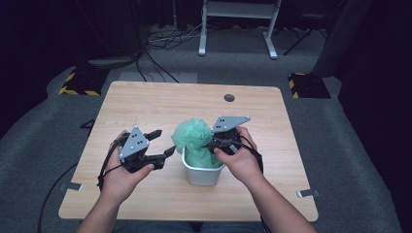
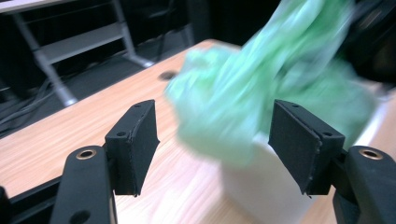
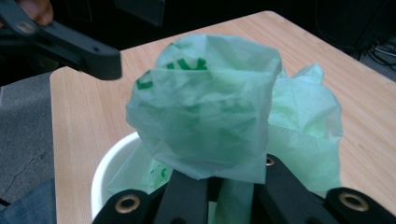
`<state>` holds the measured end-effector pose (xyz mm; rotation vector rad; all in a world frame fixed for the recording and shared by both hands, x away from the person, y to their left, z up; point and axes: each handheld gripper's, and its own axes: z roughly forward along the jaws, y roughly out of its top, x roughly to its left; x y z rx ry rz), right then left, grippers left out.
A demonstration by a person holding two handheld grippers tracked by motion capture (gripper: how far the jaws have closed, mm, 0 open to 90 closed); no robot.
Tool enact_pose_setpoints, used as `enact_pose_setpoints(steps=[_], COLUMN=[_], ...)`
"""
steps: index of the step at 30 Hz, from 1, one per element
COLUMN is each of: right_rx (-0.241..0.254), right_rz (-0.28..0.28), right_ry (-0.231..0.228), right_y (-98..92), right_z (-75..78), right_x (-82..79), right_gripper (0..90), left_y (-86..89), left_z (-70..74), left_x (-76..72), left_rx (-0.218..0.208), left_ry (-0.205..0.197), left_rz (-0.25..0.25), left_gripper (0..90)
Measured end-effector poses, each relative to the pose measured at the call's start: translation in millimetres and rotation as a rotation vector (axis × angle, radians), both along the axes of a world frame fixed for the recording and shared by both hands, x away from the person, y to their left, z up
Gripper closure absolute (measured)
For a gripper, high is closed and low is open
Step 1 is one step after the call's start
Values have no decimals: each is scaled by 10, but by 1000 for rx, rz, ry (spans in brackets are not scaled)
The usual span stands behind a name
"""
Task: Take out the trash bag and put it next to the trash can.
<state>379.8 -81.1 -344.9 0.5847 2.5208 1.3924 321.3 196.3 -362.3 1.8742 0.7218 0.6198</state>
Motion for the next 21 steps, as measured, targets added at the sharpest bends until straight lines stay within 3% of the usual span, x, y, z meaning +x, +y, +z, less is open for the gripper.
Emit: enact_pose_setpoints(steps=[5,9,12,17,20,21], right_rx=[15,23,25,35,49,51], right_rz=[-5,-11,-19,-28,-32,-33], right_ry=[-19,-26,-33,-48,-54,-59], right_y=[-12,-28,-40,-60,-55,-50], right_z=[143,239,311,448,524,549], right_x=[2,7,5,2,4,-1], right_gripper=[881,880,878,872,870,871], left_y=[136,206,265,348,370,386], left_z=[-123,-234,-336,-557,-663,-681], left_x=[-19,-33,-41,-28,11,12], left_rx=[8,64,57,59,106,103], left_ry=[23,28,42,80,126,129], left_rz=[32,52,64,116,120,127], left_gripper=[327,325,324,323,326,326])
